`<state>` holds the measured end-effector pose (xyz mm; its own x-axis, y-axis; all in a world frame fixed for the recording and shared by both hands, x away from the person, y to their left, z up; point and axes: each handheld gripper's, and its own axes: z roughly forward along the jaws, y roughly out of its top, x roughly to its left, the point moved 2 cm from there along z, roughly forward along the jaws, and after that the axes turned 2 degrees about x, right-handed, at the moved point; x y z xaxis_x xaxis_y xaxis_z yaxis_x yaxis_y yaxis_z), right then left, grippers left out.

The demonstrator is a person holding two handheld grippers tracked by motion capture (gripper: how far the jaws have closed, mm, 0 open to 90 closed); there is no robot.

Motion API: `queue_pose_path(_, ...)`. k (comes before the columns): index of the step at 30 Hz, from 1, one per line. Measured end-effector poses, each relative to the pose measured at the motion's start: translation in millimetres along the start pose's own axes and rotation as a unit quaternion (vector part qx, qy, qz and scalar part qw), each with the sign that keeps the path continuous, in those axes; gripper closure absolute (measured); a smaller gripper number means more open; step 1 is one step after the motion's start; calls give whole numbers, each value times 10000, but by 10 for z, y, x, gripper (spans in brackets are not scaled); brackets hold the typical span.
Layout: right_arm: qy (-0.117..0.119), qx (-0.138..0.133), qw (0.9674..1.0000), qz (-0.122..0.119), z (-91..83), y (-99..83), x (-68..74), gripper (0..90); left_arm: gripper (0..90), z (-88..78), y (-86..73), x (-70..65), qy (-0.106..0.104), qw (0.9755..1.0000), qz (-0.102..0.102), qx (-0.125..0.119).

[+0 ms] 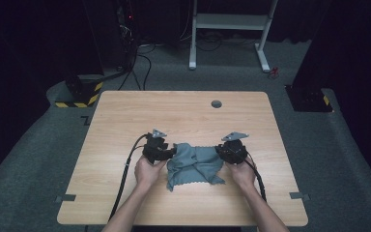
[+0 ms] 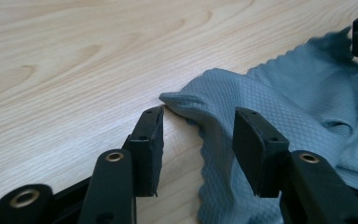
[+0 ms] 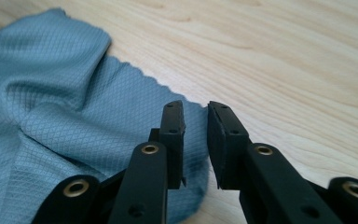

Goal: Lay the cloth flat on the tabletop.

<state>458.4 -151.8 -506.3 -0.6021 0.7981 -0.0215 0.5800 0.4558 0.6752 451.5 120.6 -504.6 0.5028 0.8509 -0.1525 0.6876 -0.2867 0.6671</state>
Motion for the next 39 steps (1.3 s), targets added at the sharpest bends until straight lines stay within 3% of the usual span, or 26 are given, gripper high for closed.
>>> queue_pose_path(4,-31,125,9999,-2,85,-12,14,751,540,101,34,-39,34,9999,87,135)
queue_pose_path(6,-92,208,9997,8,132,-21,7,774,646,162,53,-61,56,9996,151,233)
queue_pose_path(8,-200,364,9991,-61,180,-27,-7,871,775,234,73,-80,138,9989,295,334)
queue_pose_path(11,-282,441,9986,-23,203,-38,-38,900,900,261,77,-105,113,9983,401,405)
queue_pose_path(13,-307,436,9986,-1,203,-40,-49,900,900,257,76,-105,118,9982,422,415)
queue_pose_path(18,-361,306,9989,59,153,-26,-109,900,900,101,92,0,490,9966,576,339)
queue_pose_path(20,-307,269,9991,115,143,-27,-118,893,887,65,86,32,379,9977,469,301)
queue_pose_path(21,-307,269,9991,115,143,-27,-118,893,789,65,86,32,379,9977,469,301)
queue_pose_path(22,-243,202,9994,152,136,-23,-112,788,723,63,83,35,311,9983,399,299)
queue_pose_path(23,-243,202,9994,152,136,-23,-112,788,723,67,77,31,368,9980,418,299)
queue_pose_path(25,-331,218,9991,163,153,-26,-104,695,570,137,59,15,458,9972,471,365)
queue_pose_path(27,-338,287,9988,213,170,-35,-114,684,522,196,42,10,480,9970,434,414)
queue_pose_path(31,-322,401,9984,248,190,-57,-135,704,521,246,25,17,547,9964,426,488)
queue_pose_path(37,-155,451,9987,158,196,-52,-124,854,620,269,31,-15,449,9959,562,546)
queue_pose_path(39,-103,517,9985,113,201,-34,-105,890,768,275,37,-39,328,9961,605,557)
